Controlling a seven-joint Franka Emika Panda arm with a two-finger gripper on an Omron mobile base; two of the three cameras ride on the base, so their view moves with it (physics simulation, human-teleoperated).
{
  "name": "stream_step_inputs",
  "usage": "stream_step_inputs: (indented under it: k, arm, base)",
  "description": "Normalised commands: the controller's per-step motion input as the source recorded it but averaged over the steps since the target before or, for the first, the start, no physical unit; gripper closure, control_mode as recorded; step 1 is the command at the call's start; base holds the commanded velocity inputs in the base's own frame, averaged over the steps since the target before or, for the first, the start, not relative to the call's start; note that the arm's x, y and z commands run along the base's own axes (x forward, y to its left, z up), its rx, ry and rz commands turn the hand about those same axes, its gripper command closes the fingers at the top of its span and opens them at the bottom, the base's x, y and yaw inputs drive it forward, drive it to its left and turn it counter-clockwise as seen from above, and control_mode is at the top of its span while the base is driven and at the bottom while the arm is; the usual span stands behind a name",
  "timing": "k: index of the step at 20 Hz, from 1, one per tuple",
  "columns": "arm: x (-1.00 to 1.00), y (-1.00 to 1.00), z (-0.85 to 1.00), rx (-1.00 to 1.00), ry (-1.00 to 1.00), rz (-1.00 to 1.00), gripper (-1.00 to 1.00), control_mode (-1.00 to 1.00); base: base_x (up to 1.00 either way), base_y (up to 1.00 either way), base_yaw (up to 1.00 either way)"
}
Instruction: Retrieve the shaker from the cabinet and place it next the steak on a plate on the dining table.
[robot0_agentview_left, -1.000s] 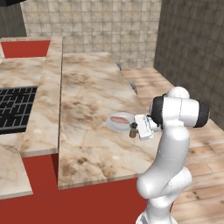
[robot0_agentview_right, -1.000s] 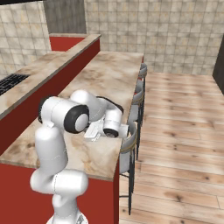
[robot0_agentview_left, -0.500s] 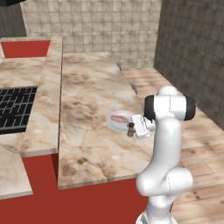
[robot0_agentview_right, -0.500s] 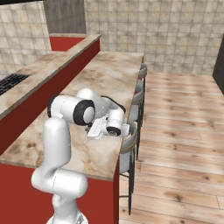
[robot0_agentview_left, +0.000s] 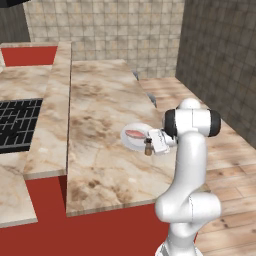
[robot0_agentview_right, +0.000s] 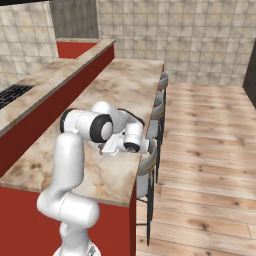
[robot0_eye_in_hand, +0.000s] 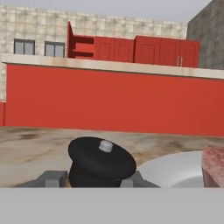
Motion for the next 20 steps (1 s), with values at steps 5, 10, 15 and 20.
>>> stream_step_inputs:
  k: [5, 10, 15, 20]
  arm:
    - [0.02, 0.04, -0.1, 0.0, -0.04, 0.0, -1.0, -1.0]
    - [0.0, 0.0, -0.04, 0.0, -0.07, 0.0, -1.0, -1.0]
    - [0.0, 0.0, -0.03, 0.0, -0.02, 0.0, -1.0, -1.0]
    - [-0.02, -0.05, 0.0, 0.0, -0.01, 0.0, -1.0, -1.0]
  base:
    - [0.0, 0.0, 0.0]
    - [0.0, 0.0, 0.0]
    - [0.0, 0.0, 0.0]
    - [0.0, 0.0, 0.0]
